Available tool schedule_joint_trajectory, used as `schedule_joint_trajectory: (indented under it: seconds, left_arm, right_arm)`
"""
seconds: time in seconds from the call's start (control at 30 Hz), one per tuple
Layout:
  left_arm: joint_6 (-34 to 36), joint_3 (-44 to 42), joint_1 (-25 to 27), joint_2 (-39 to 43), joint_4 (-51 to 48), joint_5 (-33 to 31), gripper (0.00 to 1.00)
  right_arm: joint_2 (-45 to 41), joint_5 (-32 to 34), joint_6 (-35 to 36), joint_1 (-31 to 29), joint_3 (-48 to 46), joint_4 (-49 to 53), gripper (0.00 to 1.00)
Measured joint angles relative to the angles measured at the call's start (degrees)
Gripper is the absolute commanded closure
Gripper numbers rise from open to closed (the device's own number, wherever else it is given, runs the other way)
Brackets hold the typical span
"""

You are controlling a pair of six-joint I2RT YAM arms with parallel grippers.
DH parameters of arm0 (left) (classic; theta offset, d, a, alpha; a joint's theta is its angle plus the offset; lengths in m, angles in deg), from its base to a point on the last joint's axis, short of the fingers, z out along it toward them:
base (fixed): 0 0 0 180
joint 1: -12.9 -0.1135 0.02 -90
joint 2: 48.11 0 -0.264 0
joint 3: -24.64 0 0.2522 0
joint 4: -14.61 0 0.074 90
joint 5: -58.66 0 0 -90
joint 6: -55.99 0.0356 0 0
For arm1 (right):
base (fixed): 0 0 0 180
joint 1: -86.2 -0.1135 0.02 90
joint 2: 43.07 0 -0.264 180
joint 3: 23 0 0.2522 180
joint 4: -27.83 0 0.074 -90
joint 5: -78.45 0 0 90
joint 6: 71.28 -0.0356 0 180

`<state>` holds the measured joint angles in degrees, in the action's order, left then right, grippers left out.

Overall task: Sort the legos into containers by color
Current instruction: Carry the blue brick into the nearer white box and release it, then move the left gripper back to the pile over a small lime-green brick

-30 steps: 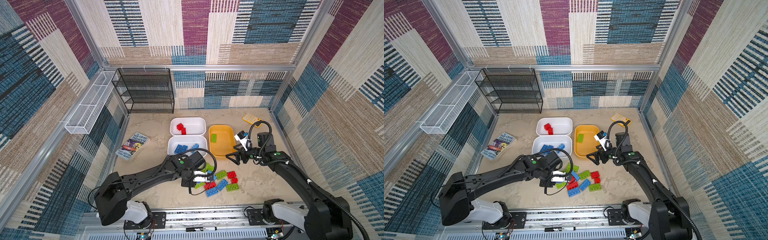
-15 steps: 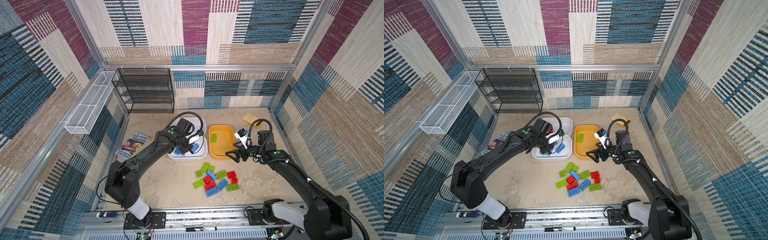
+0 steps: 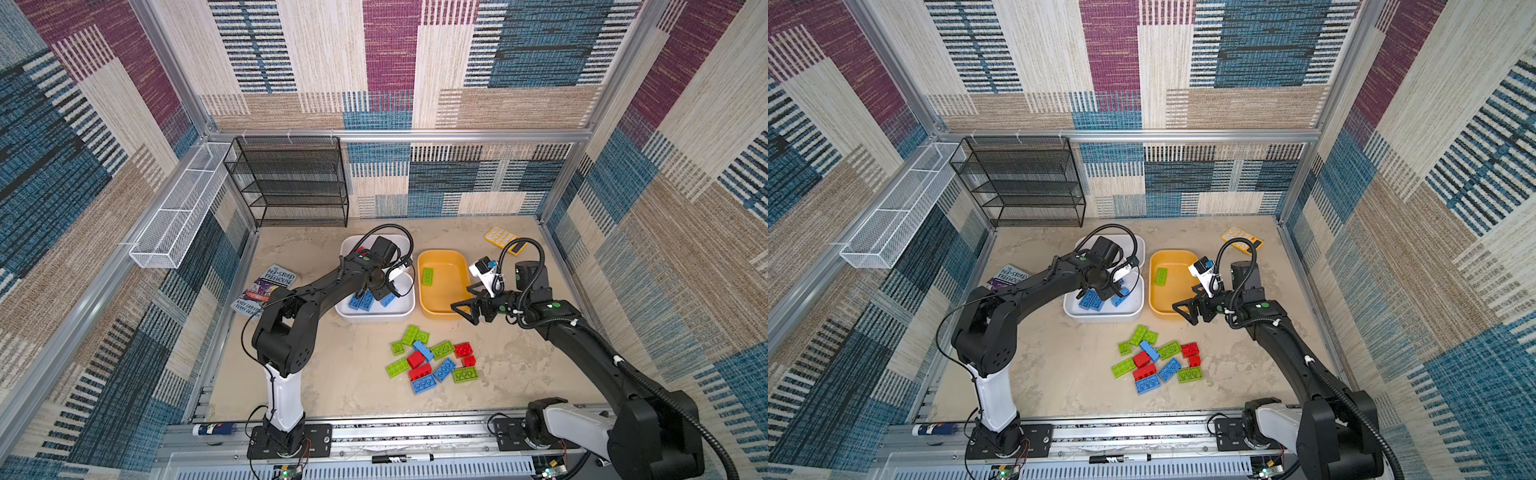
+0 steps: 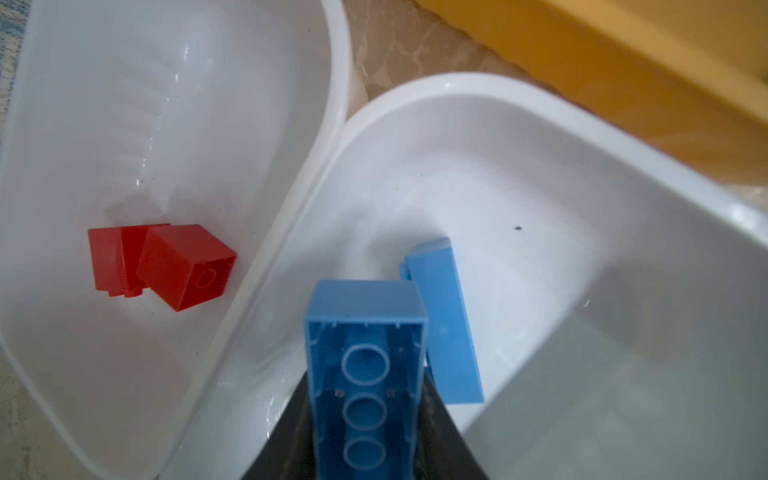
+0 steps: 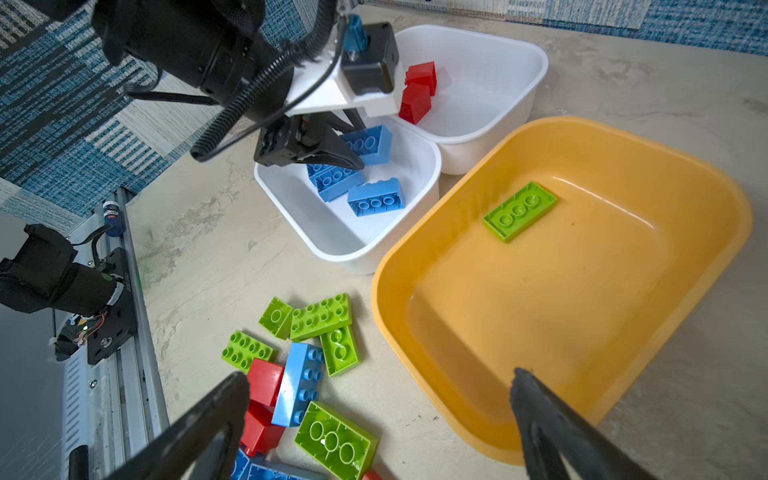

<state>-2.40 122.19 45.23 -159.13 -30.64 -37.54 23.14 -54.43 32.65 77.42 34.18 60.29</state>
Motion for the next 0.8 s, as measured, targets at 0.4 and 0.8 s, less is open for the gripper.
schedule_joint_trajectory:
  seconds: [0.4,0.8]
  left_arm:
    - [4.1,-0.9,0.0,1.3,1.7,-2.4,0.34]
    - [0.7,-8.3,3.0,20.3,-7.9,12.3,0.28]
  right_arm:
    - [0.0,0.0,0.0,0.0,0.5,0.0,0.01]
    - [0.2,-0.5,0.0,0.0,1.4,0.2,0.01]
